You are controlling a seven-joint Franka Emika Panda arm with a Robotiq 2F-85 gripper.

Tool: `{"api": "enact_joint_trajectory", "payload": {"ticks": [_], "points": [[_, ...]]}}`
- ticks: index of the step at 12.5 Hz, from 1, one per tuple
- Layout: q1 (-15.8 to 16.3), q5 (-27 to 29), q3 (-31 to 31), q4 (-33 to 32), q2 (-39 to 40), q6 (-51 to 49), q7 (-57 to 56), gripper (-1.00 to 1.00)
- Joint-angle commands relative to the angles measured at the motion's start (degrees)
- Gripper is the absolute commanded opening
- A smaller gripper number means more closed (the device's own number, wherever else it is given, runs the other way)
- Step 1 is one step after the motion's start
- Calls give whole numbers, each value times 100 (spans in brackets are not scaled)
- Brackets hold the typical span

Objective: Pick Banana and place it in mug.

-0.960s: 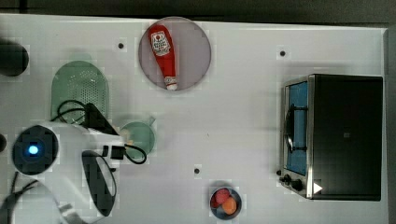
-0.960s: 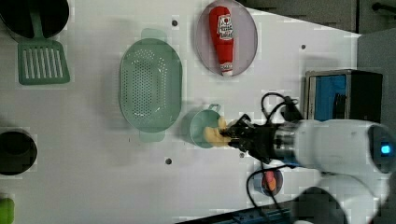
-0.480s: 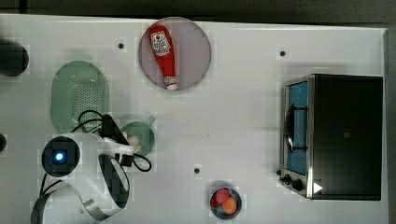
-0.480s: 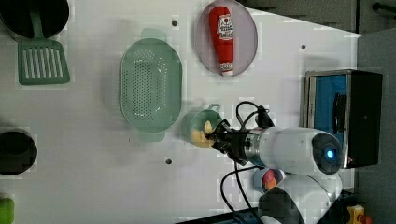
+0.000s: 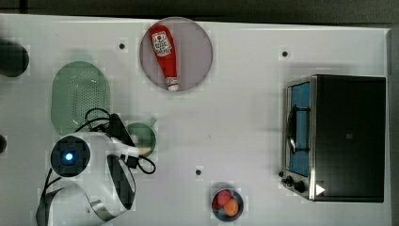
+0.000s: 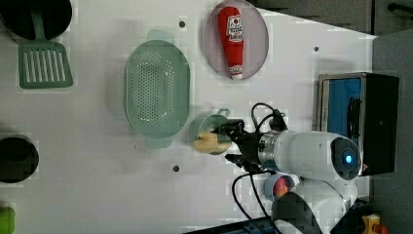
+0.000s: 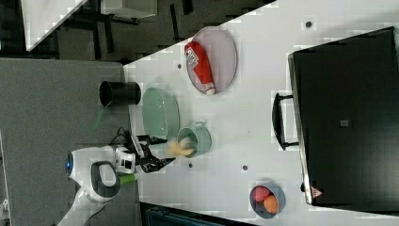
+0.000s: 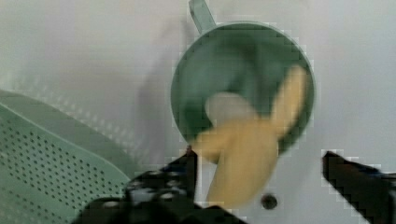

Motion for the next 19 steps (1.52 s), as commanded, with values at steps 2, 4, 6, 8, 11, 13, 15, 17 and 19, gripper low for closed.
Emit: {"api": "enact_joint_trajectory", "payload": {"ticks": [2,4,6,8,11,13,15,17,19], "points": [[-120,-65,-59,216,-431,3,188,100],[-171,-65,-297,474,-794,-576,-108,100],[-207,-65,-654,903,-1179,-1458,-1083,100],[-255,-65,-1127,1409,-1545,-2406,-1663,100],[-274,-65,-1850,2097,-1965,-3718,-2551,100],[-282,-66,-2411,2421,-2184,-4208,-3158,100],[-285,-66,-2745,2467,-2284,-4332,-3792,100],[-293,-85,-2991,2468,-2296,-4384,-3938,100],[-291,-118,-3039,2479,-2282,-4423,-3937,100]]}}
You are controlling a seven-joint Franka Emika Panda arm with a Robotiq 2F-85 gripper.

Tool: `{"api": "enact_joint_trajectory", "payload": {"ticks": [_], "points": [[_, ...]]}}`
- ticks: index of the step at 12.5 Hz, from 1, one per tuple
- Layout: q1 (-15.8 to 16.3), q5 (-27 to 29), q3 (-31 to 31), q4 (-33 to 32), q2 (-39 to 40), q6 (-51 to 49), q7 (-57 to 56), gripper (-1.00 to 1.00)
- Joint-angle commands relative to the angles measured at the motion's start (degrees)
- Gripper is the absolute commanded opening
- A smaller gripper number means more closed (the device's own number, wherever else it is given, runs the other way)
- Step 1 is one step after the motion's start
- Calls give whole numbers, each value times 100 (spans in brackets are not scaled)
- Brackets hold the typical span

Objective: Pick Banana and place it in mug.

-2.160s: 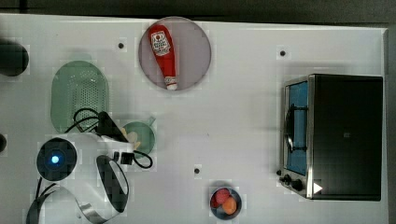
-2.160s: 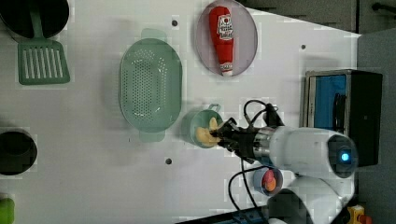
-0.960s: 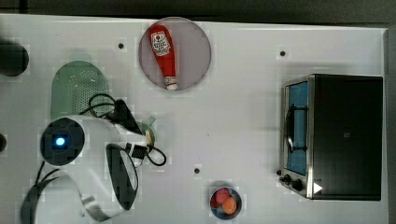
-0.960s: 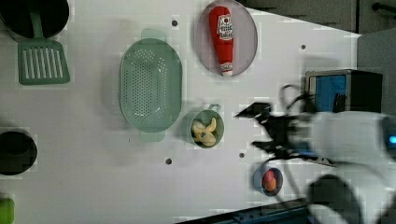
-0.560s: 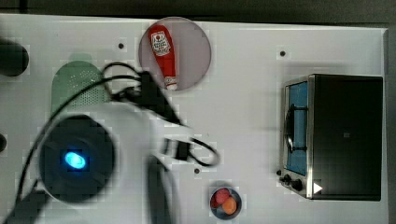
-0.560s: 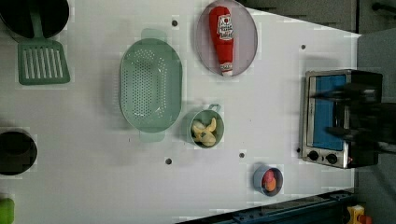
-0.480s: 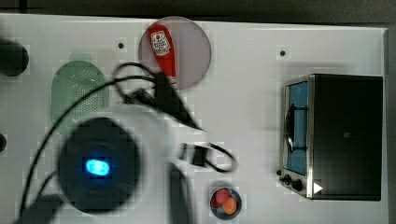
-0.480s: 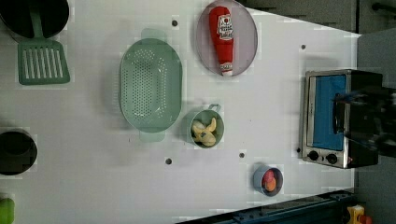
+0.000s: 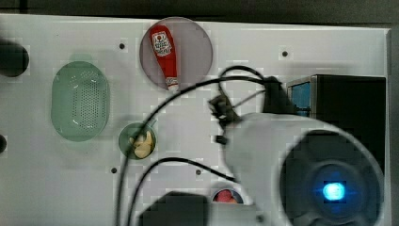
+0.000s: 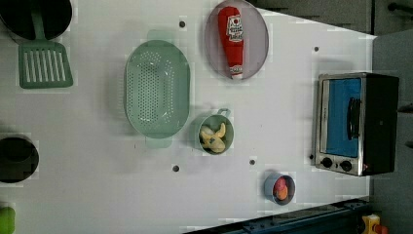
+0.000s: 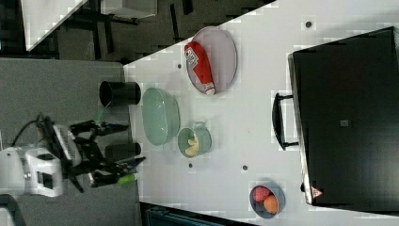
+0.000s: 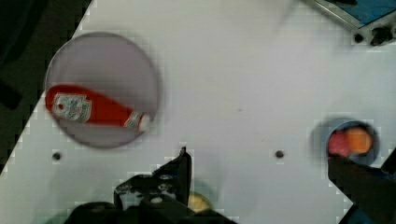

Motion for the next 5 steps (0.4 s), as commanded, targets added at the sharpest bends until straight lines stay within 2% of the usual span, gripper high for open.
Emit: {"api": "enact_joint_trajectory", "payload": {"ticks": [1,5], "points": [[24,-119,204,5,-55,-256,-440,100],[25,-371,279,5,-38,-223,-431,100]]}}
